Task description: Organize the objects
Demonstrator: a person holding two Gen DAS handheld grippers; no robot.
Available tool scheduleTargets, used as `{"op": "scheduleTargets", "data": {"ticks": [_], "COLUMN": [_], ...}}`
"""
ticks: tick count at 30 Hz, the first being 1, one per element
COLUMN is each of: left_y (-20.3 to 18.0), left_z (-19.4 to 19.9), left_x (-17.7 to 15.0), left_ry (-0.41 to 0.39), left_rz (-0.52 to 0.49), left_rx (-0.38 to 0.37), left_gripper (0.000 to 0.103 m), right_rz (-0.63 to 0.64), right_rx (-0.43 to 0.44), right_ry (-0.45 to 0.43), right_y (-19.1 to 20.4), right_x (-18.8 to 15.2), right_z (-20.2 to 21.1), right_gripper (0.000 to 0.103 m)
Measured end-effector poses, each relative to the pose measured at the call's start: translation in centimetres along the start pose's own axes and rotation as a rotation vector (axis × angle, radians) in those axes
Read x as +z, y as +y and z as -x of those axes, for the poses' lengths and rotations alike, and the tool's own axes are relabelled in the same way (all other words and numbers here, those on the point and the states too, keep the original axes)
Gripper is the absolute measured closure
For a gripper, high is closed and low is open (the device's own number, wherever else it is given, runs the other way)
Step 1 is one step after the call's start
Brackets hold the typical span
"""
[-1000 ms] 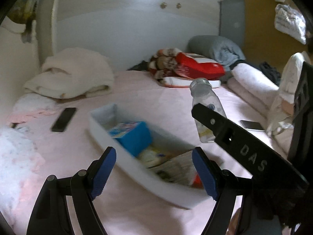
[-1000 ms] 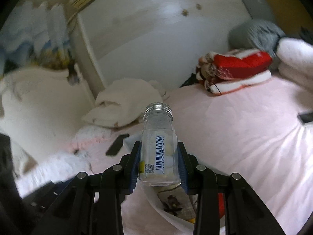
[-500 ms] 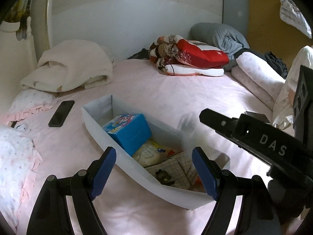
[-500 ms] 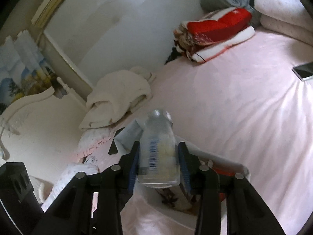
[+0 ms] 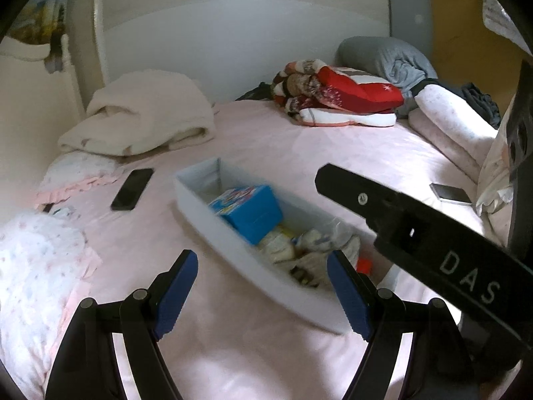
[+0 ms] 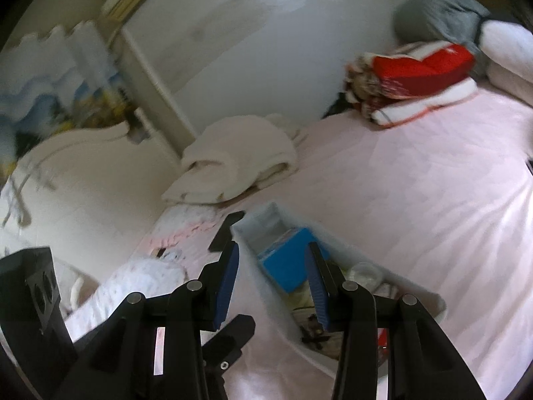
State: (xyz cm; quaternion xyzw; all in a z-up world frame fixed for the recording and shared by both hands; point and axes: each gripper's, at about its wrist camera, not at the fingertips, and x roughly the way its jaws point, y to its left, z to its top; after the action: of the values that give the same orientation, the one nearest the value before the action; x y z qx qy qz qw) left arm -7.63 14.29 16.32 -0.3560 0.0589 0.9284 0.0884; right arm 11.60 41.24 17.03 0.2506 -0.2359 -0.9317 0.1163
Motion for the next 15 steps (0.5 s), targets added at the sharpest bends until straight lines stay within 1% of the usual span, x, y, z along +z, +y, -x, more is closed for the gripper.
{"op": "scheduleTargets", "data": {"ticks": [6,11,13,15], "left_y": [3.3,6.3,7.1,7.7], "left_z": [1.2,1.5,1.7,1.9], "left_x": [-3.4,-6.2,-7.0,-7.7], "left_ry": [0.045,0.100,0.104,0.105], "left_rz": [0.053,0.123,0.150,0.175], "left_rx": [0.061,0.090,0.103,0.113], "left_gripper": [0.025,0.025,0.025,0.025], "right_rz": [0.167,0.287,0.339,0.359], "right_rx": [-0.035,-0.057,-0.068,-0.078], "right_ry": [0.032,0.086,0.111,0.139], "right_y": [3.6,5.9,6.7,6.8], "right_x": [-1.4,-3.1,-4.1,-4.8], "right_z": [0.1,-0.3,-0.6,-1.0], "right_gripper": [0.060,0.061,0.061,0.061]}}
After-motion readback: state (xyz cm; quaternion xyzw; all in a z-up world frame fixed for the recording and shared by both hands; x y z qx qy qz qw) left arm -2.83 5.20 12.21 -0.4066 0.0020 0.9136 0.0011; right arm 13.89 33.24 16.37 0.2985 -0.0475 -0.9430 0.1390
